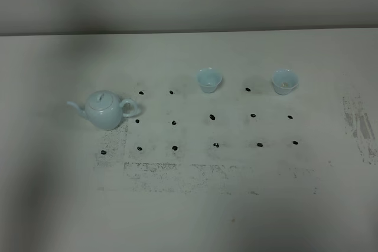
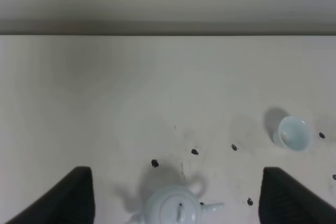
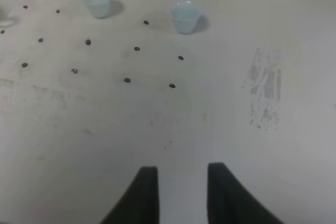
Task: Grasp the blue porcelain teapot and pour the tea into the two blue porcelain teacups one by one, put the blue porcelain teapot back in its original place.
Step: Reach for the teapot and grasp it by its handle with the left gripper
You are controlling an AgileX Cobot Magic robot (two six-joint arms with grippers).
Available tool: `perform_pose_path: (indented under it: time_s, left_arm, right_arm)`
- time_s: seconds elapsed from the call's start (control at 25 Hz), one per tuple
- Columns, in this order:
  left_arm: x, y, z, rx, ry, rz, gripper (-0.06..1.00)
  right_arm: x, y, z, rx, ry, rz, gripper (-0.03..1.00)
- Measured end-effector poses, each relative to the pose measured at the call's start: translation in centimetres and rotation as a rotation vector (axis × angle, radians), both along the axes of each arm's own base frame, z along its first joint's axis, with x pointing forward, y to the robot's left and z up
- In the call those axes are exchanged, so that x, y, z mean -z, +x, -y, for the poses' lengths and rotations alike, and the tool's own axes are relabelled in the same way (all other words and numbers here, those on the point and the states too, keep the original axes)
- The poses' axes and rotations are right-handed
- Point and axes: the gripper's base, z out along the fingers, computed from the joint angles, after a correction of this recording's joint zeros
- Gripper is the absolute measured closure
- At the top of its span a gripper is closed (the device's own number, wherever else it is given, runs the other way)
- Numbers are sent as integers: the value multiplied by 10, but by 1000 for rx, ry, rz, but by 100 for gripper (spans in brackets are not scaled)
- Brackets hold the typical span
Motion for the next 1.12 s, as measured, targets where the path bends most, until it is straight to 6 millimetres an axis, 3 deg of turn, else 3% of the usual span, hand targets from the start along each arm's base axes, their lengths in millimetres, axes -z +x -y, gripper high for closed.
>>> perform_pose_path:
  time_s: [1.12]
  left_arm:
    - [0,0,0,12,6,8,28]
  right_arm:
    - [-1,-1,-6,-77,67,2,73]
